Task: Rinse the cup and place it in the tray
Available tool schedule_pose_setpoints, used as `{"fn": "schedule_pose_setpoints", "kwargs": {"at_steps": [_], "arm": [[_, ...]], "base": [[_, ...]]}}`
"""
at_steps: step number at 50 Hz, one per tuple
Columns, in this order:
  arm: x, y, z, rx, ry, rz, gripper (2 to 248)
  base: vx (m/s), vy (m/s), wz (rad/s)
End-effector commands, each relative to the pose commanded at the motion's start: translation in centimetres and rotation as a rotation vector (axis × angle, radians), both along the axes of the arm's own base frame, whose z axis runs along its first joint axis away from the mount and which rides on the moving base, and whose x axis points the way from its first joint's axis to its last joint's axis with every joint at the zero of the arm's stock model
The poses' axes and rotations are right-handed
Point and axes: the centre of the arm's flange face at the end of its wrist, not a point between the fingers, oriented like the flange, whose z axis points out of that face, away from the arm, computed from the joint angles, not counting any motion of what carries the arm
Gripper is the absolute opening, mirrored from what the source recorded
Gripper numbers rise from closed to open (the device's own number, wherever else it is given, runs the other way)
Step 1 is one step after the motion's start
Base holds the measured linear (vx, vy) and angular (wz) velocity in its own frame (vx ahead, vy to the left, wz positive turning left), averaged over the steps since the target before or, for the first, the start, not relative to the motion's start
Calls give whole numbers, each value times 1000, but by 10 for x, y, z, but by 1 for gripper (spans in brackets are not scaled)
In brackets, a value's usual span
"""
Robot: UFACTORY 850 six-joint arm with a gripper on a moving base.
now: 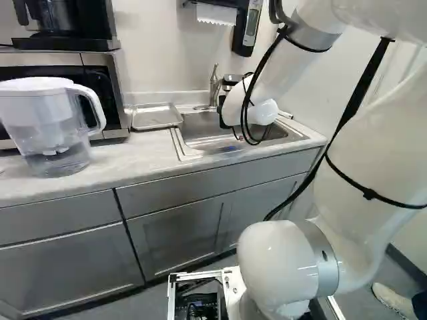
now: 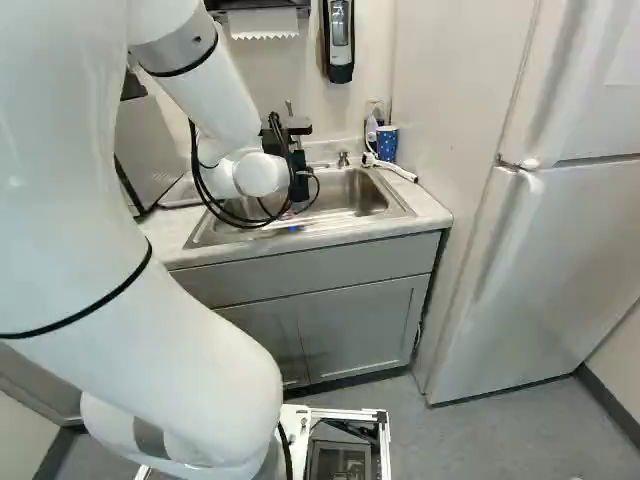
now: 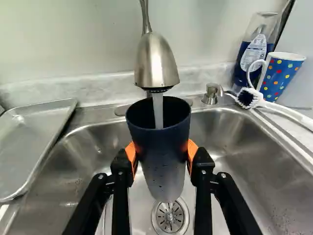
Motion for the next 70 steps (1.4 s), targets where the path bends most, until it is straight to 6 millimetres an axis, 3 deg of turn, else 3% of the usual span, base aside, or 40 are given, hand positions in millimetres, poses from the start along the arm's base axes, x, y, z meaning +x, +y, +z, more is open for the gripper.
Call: {"fn": "schedule_pose_setpoints", "kwargs": {"at_steps": [70], "arm": [[0,0,0,0,0,0,119]], "base": [[0,0,0]]}}
